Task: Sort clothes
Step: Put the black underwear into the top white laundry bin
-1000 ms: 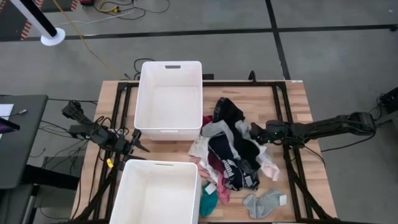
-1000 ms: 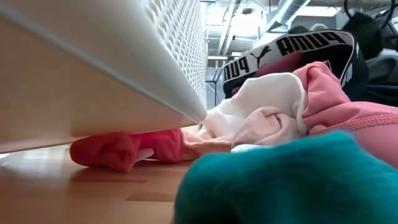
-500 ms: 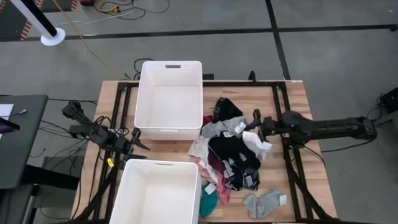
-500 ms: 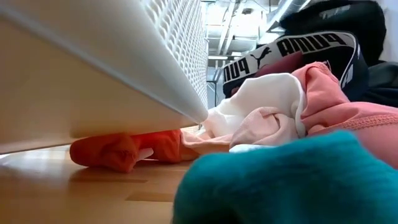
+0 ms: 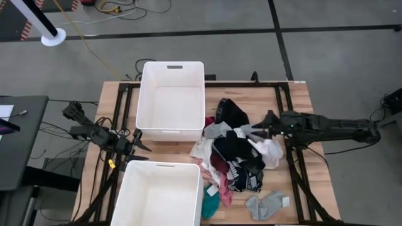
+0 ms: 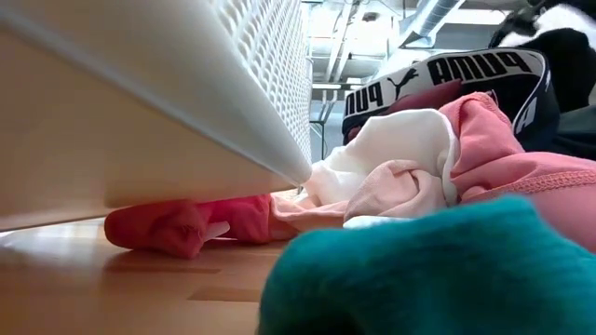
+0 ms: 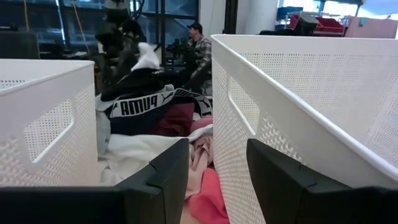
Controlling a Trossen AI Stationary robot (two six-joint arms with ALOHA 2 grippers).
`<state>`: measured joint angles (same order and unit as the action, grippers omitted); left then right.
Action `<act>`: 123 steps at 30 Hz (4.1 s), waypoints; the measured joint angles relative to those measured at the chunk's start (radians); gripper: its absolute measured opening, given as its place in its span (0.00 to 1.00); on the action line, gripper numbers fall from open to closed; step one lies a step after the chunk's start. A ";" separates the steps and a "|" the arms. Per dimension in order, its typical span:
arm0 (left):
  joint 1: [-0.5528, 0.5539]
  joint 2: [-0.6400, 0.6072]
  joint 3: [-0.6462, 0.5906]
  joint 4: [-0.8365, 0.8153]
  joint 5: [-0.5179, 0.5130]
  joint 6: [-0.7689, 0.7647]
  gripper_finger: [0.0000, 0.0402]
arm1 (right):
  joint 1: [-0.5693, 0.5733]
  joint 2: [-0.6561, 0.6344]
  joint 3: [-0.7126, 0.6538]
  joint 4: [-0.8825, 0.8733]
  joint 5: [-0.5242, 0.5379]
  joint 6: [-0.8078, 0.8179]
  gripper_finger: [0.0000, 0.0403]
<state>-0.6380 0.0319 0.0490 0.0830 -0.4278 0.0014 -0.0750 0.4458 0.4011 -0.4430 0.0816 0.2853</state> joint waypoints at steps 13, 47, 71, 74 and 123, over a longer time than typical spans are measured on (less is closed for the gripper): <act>0.000 0.000 0.000 0.035 -0.006 0.020 0.39 | -0.096 0.194 0.035 -0.116 0.602 0.057 0.33; 0.000 0.000 0.000 0.063 -0.001 -0.010 0.39 | -0.260 0.561 0.034 0.433 0.982 -0.165 0.28; 0.000 0.000 0.005 0.273 0.040 0.091 0.39 | 0.455 0.223 0.054 0.504 0.284 -0.259 0.39; 0.000 0.000 0.015 0.263 0.043 0.089 0.39 | 0.532 0.270 0.097 0.488 0.338 -0.251 0.49; -0.002 0.814 0.798 -0.246 0.032 0.199 0.39 | 0.573 0.872 0.658 -0.458 0.535 0.177 0.41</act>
<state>-0.6400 0.8461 0.8474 -0.1626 -0.3954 0.2005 0.4980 1.3175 1.0595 -0.9009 0.6163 0.4626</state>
